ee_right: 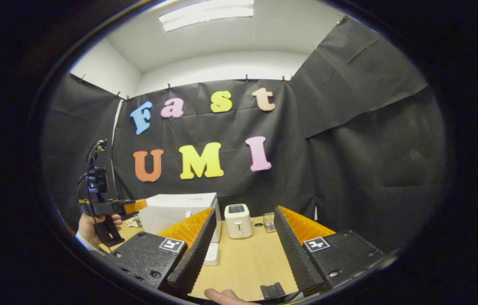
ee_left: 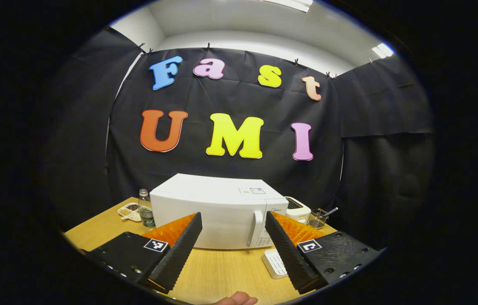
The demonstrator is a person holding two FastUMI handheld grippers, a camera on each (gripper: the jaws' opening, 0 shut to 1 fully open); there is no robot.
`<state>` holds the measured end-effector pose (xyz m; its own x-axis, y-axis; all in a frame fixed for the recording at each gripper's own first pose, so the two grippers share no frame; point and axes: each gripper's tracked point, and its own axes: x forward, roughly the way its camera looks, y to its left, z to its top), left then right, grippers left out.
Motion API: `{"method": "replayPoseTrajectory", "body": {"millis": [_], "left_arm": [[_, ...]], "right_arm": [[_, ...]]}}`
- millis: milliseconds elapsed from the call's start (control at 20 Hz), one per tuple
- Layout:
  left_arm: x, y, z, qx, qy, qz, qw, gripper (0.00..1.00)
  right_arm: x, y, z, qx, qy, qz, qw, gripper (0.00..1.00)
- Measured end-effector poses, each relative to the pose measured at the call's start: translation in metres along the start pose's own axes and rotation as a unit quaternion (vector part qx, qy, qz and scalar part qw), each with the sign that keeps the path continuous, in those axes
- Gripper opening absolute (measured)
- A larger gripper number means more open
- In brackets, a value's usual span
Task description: Open the microwave oven with the left hand, put the food in, and close the microwave oven.
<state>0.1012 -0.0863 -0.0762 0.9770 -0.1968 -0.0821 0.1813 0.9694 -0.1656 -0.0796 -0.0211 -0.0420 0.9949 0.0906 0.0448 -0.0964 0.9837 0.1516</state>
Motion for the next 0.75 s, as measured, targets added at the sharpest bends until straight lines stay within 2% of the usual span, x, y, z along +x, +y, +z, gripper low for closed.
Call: {"method": "replayPoseTrajectory", "body": {"millis": [250,600,750], "left_arm": [[-0.057,0.018,0.014,0.041,-0.007,0.018,0.999,0.94],[-0.138,0.021,0.024,0.070,-0.024,0.044,0.996,0.94],[-0.158,0.004,0.029,0.071,-0.045,0.033,0.996,0.94]], "right_arm": [[0.000,0.019,0.005,0.000,-0.003,0.007,1.000,0.88],[0.011,0.054,0.000,-0.033,-0.001,0.032,0.999,0.88],[0.017,0.060,-0.004,-0.038,0.010,0.041,0.998,0.88]]}}
